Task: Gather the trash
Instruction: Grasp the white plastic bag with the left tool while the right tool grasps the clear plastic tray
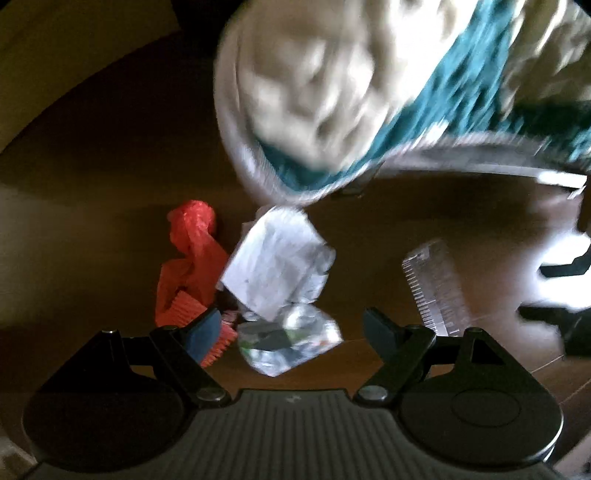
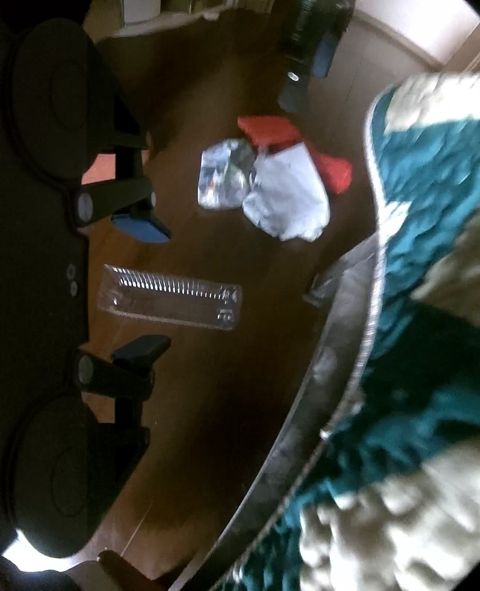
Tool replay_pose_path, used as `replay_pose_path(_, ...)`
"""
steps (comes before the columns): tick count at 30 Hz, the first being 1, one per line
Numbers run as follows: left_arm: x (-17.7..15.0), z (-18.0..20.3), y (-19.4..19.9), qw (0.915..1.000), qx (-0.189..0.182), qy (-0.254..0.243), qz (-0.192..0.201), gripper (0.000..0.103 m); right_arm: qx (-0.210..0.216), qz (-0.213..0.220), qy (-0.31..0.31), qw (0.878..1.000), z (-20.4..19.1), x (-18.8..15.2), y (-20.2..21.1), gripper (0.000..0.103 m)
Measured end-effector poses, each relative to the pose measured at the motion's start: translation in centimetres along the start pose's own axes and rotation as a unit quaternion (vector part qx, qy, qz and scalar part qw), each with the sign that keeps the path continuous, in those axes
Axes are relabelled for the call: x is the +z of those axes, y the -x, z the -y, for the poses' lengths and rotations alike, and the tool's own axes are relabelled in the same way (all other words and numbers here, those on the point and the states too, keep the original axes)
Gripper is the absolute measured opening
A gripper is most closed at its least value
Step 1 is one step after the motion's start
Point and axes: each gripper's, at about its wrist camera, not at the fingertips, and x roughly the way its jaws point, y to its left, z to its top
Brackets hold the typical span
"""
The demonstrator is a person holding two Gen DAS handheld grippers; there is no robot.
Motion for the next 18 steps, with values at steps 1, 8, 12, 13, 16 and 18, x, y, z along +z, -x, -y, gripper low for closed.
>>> replay_pose_path(1,-0.4,0.1,-1.2,0.9999,0.005,-0.016,-0.003,0.084,0.003,-0.005,-0.001,1.0,0.0,0.2,-0.8,0.055)
replay_pose_path(8,-4.0,1.2,-8.1,0.9936,0.021,-0.11,-0.01,0.084,-0.008,-0.038,0.023,0.999,-0.2,1.1,-6.6,0.055)
replay_pose_path(12,-5.6,2.2,-11.4,0.9888,0.03,-0.146,-0.014,0.084,-0.019,-0.063,0.017,0.998,0.4,1.3,-9.5,0.055)
replay_pose_path(13,-6.0,2.4,-12.2,0.9874,0.032,-0.154,-0.015,0.084,-0.015,-0.067,0.017,0.997,0.5,1.2,-10.0,0.055)
replay_pose_path(16,-6.7,3.0,-13.9,0.983,0.044,-0.177,-0.018,0.084,0.009,-0.073,0.013,0.997,0.2,1.1,-10.8,0.055)
replay_pose_path(18,-6.9,3.1,-14.8,0.9811,0.046,-0.187,-0.02,0.084,0.02,-0.072,0.007,0.997,-0.2,1.1,-11.3,0.055)
